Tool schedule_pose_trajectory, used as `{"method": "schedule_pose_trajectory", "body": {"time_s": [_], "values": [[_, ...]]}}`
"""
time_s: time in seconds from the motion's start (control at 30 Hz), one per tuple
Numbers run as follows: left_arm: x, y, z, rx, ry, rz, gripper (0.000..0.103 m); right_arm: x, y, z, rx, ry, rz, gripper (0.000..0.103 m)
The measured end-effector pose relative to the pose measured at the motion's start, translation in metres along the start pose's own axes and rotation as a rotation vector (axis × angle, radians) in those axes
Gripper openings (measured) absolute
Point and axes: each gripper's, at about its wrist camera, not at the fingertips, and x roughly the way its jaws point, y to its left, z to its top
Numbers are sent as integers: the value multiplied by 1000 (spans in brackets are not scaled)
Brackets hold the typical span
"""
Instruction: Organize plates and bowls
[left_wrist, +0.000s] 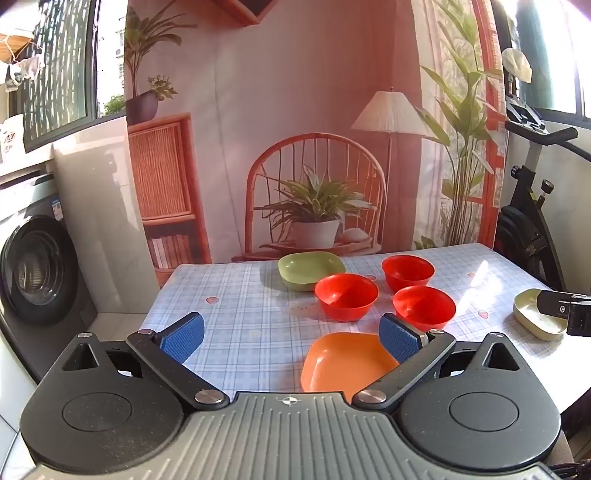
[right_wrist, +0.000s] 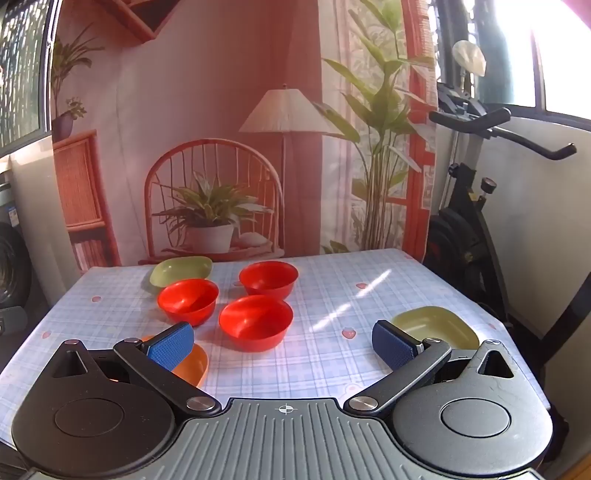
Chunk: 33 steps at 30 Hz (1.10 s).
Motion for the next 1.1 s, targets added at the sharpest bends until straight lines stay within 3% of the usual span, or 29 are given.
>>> {"method": "schedule_pose_trajectory", "body": {"time_s": [1.1], "values": [[3, 0, -4, 8, 8, 9, 102, 2, 1, 0, 1, 14, -1, 103]]}}
